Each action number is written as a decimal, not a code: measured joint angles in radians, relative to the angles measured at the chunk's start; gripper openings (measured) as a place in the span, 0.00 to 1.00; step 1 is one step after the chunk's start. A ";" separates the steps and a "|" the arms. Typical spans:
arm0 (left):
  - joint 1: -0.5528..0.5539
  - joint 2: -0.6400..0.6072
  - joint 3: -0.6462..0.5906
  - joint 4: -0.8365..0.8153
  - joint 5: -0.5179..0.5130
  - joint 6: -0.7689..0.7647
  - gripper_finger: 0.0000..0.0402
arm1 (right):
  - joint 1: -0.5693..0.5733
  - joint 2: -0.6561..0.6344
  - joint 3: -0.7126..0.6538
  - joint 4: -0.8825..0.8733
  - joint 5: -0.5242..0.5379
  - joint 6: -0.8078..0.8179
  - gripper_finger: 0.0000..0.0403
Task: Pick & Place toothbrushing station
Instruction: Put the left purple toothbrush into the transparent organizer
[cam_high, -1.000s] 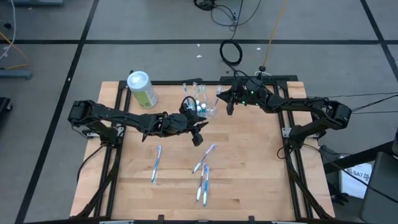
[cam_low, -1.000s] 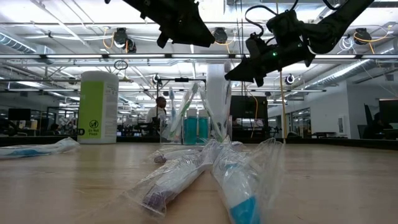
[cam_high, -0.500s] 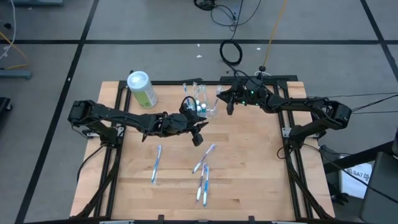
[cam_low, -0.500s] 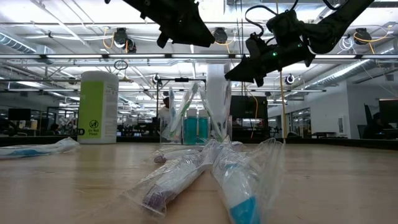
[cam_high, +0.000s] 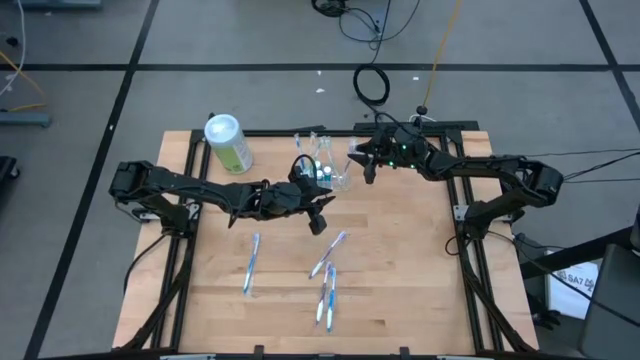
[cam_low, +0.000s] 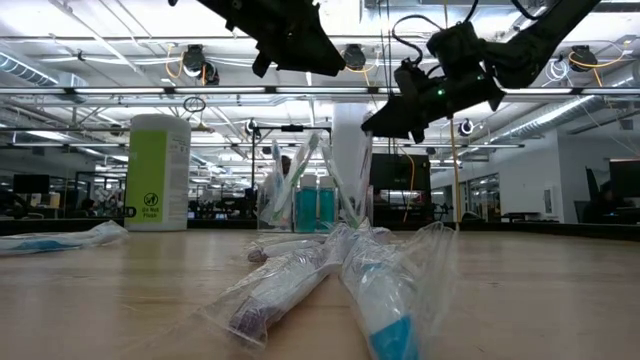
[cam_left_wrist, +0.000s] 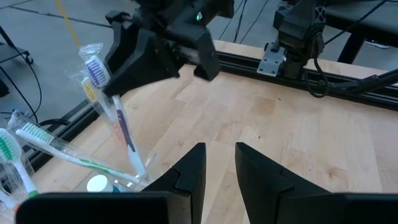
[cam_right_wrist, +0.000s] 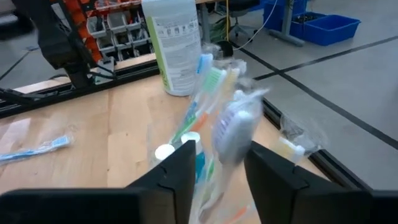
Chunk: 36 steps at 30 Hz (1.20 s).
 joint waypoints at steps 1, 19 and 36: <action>0.000 0.000 0.000 0.000 0.000 0.000 0.23 | 0.000 0.009 0.000 -0.001 -0.001 0.001 0.33; 0.000 0.000 0.000 -0.014 -0.002 0.001 0.23 | 0.013 0.141 0.000 0.094 0.000 0.011 0.16; 0.000 0.000 0.000 -0.015 -0.002 0.000 0.23 | 0.027 0.140 0.000 0.111 -0.004 0.013 0.12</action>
